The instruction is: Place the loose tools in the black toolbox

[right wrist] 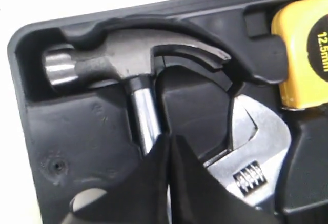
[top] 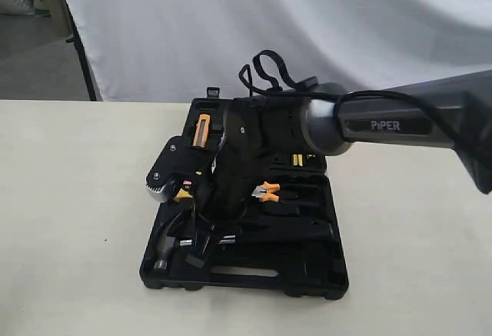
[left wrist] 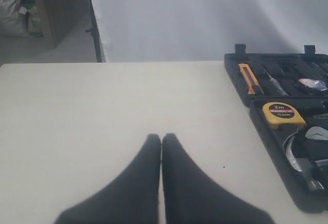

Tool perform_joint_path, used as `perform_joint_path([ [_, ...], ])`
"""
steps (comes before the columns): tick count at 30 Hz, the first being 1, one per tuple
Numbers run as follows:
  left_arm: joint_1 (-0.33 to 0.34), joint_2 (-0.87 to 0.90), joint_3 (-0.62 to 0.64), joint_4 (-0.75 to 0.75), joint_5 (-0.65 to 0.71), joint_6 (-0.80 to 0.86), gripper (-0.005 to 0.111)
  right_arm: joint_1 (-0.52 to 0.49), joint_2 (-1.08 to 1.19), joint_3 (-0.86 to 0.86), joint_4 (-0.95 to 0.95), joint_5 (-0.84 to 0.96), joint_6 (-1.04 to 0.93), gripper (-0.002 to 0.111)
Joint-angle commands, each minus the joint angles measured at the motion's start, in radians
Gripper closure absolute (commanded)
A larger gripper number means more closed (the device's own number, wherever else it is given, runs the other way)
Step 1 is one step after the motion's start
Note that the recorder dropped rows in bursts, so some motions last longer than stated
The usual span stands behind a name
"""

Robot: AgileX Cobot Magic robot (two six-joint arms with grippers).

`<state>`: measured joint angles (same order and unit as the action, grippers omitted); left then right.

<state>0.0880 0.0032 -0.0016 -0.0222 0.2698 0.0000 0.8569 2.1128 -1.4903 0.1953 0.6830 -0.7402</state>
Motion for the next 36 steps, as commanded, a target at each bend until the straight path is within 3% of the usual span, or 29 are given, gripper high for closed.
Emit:
perform_joint_path([
  [1,-0.005,-0.003,0.002,-0.008,-0.001,0.000,0.106,-0.006,0.044,0.002,0.009,0.000,-0.012,0.109],
  [13,-0.005,-0.003,0.002,-0.008,-0.001,0.000,0.106,-0.006,0.088,-0.003,-0.002,0.033,-0.017,0.109],
  [23,-0.005,-0.003,0.002,-0.008,-0.001,0.000,0.106,-0.006,0.025,-0.133,0.032,0.094,0.011,0.109],
  [29,-0.005,-0.003,0.002,-0.008,-0.001,0.000,0.106,-0.006,0.142,-0.133,0.039,0.209,0.011,0.109],
  [36,-0.005,-0.003,0.002,-0.008,-0.001,0.000,0.106,-0.006,0.163,-0.138,0.038,0.223,0.011,0.109],
])
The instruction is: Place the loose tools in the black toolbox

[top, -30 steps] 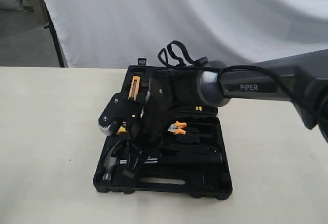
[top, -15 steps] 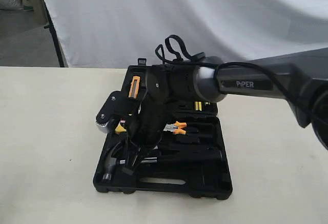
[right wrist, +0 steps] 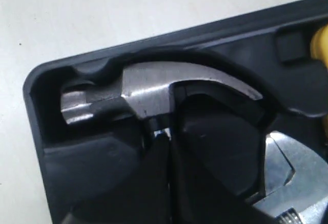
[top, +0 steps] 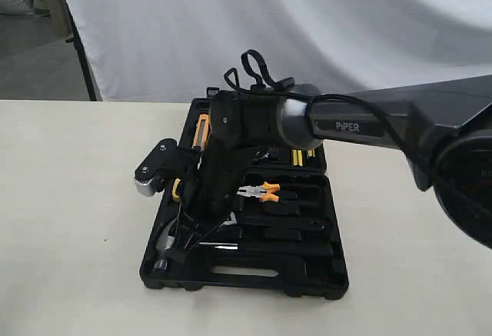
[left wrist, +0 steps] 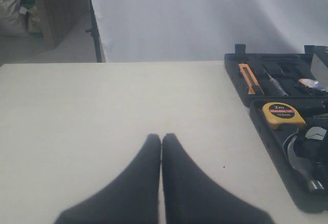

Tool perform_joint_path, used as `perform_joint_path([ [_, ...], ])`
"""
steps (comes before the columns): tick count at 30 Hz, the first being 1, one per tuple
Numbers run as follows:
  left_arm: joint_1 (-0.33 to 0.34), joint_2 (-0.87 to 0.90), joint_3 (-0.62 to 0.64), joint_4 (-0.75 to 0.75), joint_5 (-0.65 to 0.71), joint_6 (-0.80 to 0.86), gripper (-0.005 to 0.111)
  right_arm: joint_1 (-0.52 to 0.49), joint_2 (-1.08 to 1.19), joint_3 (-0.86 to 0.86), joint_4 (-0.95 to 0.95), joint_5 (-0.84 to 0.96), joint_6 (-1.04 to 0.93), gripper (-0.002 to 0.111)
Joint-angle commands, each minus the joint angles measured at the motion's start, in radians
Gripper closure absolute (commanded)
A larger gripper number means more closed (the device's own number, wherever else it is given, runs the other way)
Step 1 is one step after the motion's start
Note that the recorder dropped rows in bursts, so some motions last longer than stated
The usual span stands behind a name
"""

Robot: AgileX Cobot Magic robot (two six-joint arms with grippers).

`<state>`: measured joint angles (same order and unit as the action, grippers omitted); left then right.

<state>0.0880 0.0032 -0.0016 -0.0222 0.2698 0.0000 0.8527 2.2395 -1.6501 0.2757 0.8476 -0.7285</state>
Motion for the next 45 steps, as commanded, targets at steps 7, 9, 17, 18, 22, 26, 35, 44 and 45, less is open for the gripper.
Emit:
perform_joint_path([
  [7,-0.005,-0.003,0.002,-0.008,-0.001,0.000,0.106,-0.002,-0.093,0.022,-0.092,0.085,0.021,0.109],
  [9,-0.005,-0.003,0.002,-0.008,-0.001,0.000,0.106,-0.002,-0.134,0.022,-0.116,0.100,0.040,0.109],
  [17,-0.005,-0.003,0.002,-0.008,-0.001,0.000,0.106,-0.039,-0.199,0.026,-0.177,0.205,0.100,0.109],
  [18,-0.005,-0.003,0.002,-0.008,-0.001,0.000,0.106,-0.050,-0.199,0.036,-0.177,0.205,0.103,0.109],
  [22,-0.005,-0.003,0.002,-0.008,-0.001,0.000,0.106,-0.098,-0.199,0.118,-0.173,0.164,0.108,0.109],
  [26,-0.005,-0.003,0.002,-0.008,-0.001,0.000,0.106,-0.130,-0.199,0.242,-0.169,0.038,0.112,0.109],
  [35,-0.005,-0.003,0.002,-0.008,-0.001,0.000,0.106,-0.130,-0.189,0.402,-0.157,-0.158,0.116,0.109],
  [44,-0.005,-0.003,0.002,-0.008,-0.001,0.000,0.106,-0.130,-0.217,0.375,-0.154,-0.159,0.163,0.109],
  [45,-0.005,-0.003,0.002,-0.008,-0.001,0.000,0.106,-0.130,-0.234,0.371,-0.154,-0.159,0.175,0.109],
])
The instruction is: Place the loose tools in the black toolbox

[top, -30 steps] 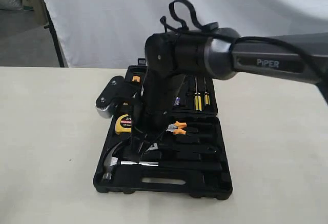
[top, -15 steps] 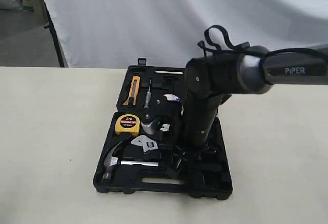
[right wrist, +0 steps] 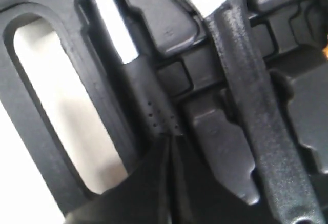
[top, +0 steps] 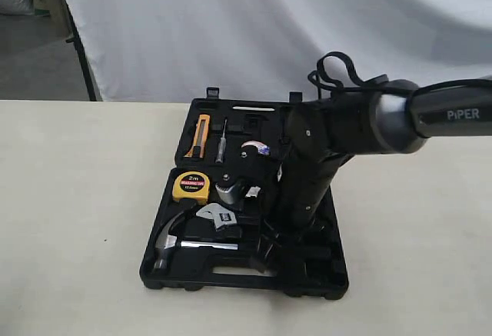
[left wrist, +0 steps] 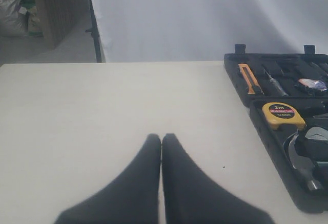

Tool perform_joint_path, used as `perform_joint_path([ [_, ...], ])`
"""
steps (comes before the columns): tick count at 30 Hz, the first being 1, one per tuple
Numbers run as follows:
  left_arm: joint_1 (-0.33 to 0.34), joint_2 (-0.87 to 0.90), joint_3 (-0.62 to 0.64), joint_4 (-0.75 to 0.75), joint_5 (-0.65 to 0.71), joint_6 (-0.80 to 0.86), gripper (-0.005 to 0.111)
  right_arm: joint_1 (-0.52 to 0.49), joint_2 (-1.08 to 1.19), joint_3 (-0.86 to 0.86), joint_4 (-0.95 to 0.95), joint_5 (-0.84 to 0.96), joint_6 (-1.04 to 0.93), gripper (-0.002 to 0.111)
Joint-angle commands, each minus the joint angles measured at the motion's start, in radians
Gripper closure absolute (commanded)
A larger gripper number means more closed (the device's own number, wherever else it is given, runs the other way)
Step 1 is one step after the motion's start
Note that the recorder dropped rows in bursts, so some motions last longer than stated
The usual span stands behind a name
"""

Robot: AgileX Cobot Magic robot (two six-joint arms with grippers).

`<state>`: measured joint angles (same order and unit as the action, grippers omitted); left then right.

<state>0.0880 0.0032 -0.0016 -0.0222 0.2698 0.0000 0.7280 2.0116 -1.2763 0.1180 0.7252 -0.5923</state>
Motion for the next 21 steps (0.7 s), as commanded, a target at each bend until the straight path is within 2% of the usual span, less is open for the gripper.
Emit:
perform_joint_path([
  [1,-0.005,-0.003,0.002,-0.008,-0.001,0.000,0.106,-0.006,-0.023,-0.003,0.011,-0.045,0.043,0.109],
  [13,-0.005,-0.003,0.002,-0.008,-0.001,0.000,0.106,-0.004,-0.225,0.012,0.054,-0.126,0.205,0.109],
  [21,-0.005,-0.003,0.002,-0.008,-0.001,0.000,0.106,-0.004,-0.335,0.172,0.064,-0.272,0.222,0.109],
])
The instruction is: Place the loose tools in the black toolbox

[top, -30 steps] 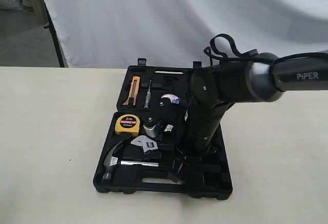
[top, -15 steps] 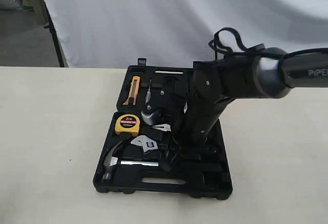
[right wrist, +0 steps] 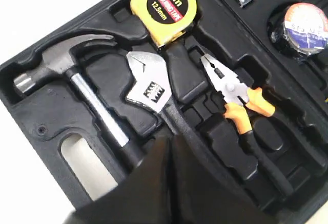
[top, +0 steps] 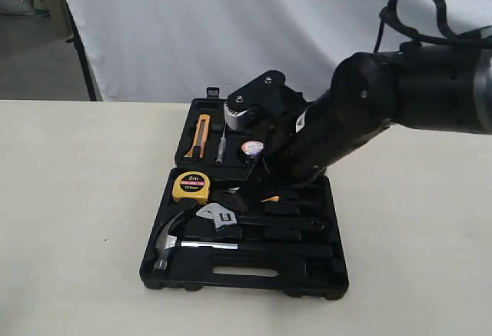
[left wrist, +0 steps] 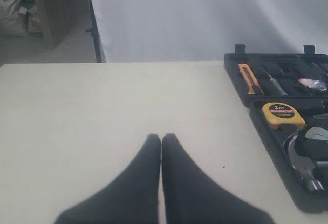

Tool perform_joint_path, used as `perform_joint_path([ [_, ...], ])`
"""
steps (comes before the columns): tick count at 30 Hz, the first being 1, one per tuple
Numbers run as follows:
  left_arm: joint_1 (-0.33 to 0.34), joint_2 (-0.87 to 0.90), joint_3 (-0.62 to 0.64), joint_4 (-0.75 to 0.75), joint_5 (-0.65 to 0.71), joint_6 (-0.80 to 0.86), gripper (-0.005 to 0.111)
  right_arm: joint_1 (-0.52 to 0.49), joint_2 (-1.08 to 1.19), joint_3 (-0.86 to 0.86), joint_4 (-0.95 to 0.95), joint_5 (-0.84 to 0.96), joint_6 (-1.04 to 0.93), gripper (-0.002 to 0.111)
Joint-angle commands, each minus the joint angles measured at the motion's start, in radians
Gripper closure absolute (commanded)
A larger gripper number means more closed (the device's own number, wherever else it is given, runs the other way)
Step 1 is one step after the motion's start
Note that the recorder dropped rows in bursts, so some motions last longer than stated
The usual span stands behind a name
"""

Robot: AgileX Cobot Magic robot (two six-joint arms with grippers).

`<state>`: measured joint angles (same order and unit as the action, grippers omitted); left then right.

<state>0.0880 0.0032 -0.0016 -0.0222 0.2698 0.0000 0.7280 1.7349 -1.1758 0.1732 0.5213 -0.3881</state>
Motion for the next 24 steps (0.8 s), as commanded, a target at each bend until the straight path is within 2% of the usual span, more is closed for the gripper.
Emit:
perform_joint_path([
  [1,-0.005,-0.003,0.002,-0.008,-0.001,0.000,0.106,-0.004,-0.094,0.114,0.008,-0.093,0.039,0.109],
  [9,-0.005,-0.003,0.002,-0.008,-0.001,0.000,0.106,-0.002,-0.410,0.395,0.013,-0.119,0.117,0.109],
  [14,-0.005,-0.003,0.002,-0.008,-0.001,0.000,0.106,-0.002,-0.567,0.587,0.087,-0.332,0.117,0.109],
  [24,-0.005,-0.003,0.002,-0.008,-0.001,0.000,0.106,-0.002,-0.626,0.703,0.107,-0.378,0.114,0.109],
])
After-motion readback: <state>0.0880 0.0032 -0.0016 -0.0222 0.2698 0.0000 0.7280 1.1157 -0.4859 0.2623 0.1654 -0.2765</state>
